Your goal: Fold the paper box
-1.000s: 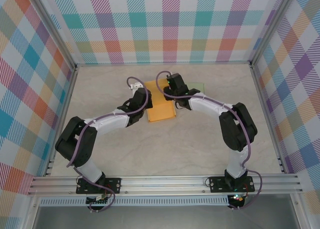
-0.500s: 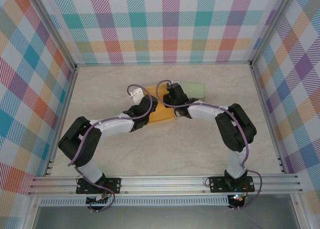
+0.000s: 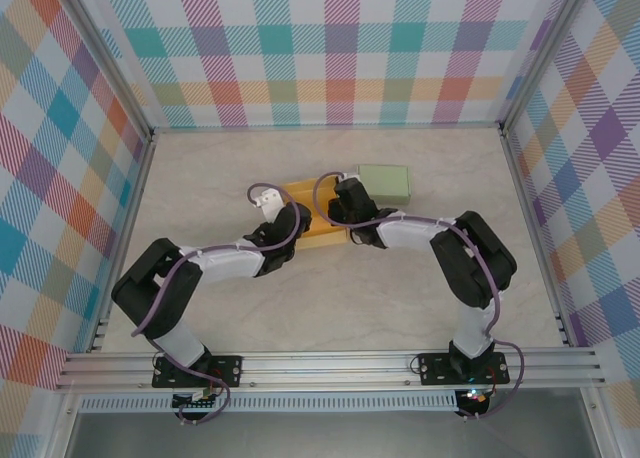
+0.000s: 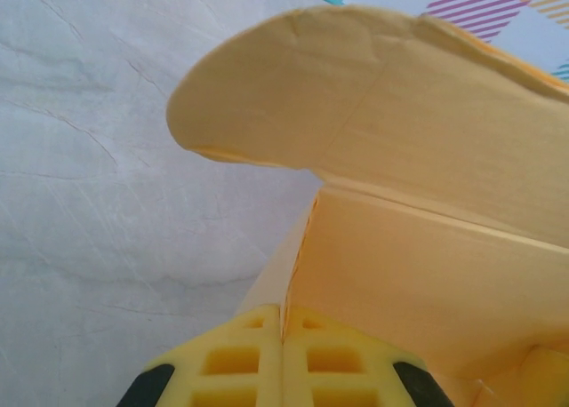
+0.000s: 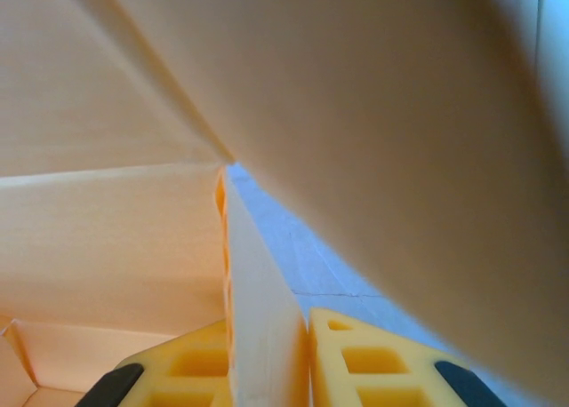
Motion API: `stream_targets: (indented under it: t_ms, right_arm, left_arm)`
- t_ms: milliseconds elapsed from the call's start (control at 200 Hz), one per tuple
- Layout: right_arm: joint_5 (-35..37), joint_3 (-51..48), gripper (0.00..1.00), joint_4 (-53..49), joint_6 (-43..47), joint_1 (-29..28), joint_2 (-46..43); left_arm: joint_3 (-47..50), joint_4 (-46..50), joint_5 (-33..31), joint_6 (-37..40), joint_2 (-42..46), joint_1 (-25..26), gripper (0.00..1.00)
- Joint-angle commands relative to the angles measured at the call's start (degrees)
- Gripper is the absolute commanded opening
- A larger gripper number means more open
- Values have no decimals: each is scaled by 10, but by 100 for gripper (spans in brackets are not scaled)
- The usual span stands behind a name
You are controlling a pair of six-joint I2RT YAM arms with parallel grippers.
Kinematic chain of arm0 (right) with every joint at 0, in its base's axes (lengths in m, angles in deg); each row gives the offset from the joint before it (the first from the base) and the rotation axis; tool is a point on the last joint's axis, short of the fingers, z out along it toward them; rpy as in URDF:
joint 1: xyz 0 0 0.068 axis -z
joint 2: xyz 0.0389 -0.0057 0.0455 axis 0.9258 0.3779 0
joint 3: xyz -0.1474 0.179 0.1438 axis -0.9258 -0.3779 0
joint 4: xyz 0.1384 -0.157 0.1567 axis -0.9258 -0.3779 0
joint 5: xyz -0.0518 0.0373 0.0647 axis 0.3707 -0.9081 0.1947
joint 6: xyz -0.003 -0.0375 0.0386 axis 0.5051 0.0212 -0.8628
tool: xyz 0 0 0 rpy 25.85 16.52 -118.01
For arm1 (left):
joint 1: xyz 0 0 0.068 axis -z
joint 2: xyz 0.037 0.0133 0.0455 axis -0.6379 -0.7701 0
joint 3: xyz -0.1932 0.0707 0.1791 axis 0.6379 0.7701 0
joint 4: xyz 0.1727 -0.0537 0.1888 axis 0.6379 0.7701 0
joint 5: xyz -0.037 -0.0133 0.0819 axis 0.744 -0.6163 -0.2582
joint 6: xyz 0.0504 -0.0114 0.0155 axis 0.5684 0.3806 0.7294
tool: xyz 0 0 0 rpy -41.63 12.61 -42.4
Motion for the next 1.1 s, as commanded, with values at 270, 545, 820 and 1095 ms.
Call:
stream_targets:
  t_ms: [270,545,820,1095]
  right_arm:
    - [-25,-115,21,149,49,-42,-48]
    - [18,-150,25,185,66,-76,-67]
    - [54,-170,28,206,70,-102,-78]
    - [77,-186,36,194,46,-105,-106]
  left_arm:
    - [98,-28,91,4,88,31,2]
    - [202,-177,66,114,134,85,0]
    - [202,-197,-43,147,130,151,0]
    - [158,-226,-119,209,70,177,0]
